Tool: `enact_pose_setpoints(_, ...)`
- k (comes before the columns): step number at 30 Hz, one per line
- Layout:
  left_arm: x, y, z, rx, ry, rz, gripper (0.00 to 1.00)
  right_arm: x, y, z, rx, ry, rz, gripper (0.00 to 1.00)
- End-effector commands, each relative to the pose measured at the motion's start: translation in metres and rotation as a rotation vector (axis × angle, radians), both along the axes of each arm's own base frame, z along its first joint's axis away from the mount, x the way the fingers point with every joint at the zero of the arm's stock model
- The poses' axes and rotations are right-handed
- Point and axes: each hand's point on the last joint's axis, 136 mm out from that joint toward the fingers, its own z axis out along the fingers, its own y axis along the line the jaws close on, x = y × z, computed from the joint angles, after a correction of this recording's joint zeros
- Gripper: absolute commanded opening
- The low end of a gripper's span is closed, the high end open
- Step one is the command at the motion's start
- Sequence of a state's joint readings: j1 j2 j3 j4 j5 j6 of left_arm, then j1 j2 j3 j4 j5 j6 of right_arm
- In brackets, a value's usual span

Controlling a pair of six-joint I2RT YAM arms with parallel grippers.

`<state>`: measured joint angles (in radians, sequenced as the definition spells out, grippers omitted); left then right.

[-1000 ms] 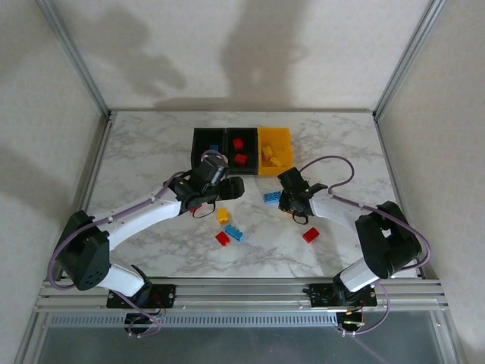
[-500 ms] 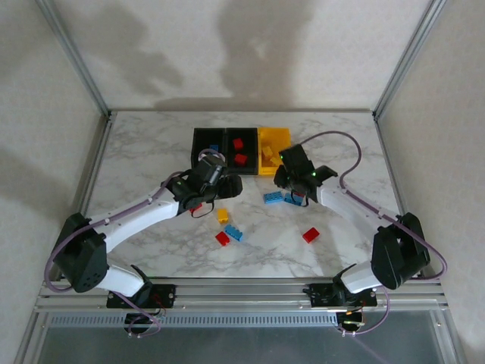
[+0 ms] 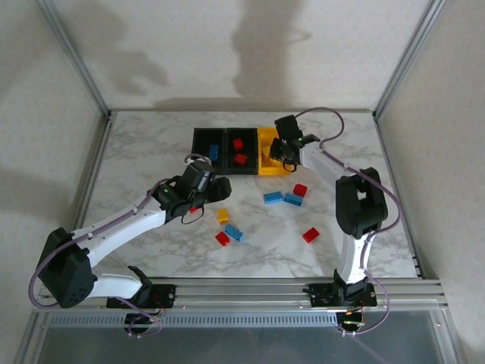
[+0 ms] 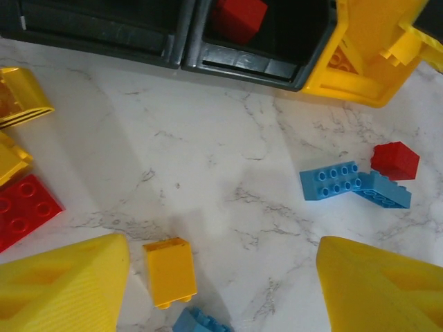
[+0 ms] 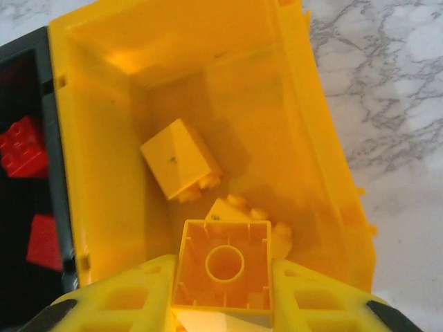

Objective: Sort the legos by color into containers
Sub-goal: Place the lego in the container.

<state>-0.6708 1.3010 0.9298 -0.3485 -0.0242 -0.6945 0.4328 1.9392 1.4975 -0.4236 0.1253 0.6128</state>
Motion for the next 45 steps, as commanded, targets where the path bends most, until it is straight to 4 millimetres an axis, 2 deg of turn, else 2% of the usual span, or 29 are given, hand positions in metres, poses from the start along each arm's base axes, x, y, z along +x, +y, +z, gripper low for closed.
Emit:
enact_pose_setpoints(1,-0.006,0.013,-0.008,0.007,0.020,0.046,0.71,0.019,0.010,0.003,0.015,-0.010,0.018,0.31)
enact_pose_setpoints(9,-0.010,0.016,-0.017,0.008,0.039,0.050,0.71,0.033,0.011,-0.021,0.001,0.034,-0.011,0.34)
enact_pose_setpoints(12,-0.012,0.016,-0.021,0.014,0.051,0.047,0.71,0.033,0.011,-0.022,0.006,0.034,-0.016,0.34)
enact_pose_setpoints(15,-0.013,0.016,-0.023,0.020,0.058,0.045,0.71,0.034,0.009,-0.019,0.001,0.032,-0.022,0.41)
enact_pose_setpoints(19,-0.014,0.017,-0.026,0.025,0.070,0.046,0.71,0.036,0.009,0.001,0.004,-0.002,-0.025,0.47)
enact_pose_setpoints(23,-0.018,0.018,-0.032,0.026,0.086,0.044,0.72,0.032,0.006,0.032,0.011,-0.057,-0.022,0.49)
enact_pose_setpoints(28,-0.022,0.017,-0.042,0.035,0.122,0.033,0.72,0.009,0.004,0.068,0.043,-0.124,0.000,0.48)
enact_pose_setpoints(31,-0.025,0.015,-0.047,0.033,0.134,0.025,0.72,-0.007,0.001,0.077,0.068,-0.146,0.008,0.47)
enact_pose_setpoints(36,-0.025,0.011,-0.052,0.030,0.143,0.019,0.73,-0.018,0.005,0.065,0.095,-0.125,0.039,0.40)
enact_pose_setpoints(45,-0.027,0.010,-0.049,0.028,0.137,0.026,0.72,0.000,0.018,0.015,0.108,-0.045,0.054,0.21)
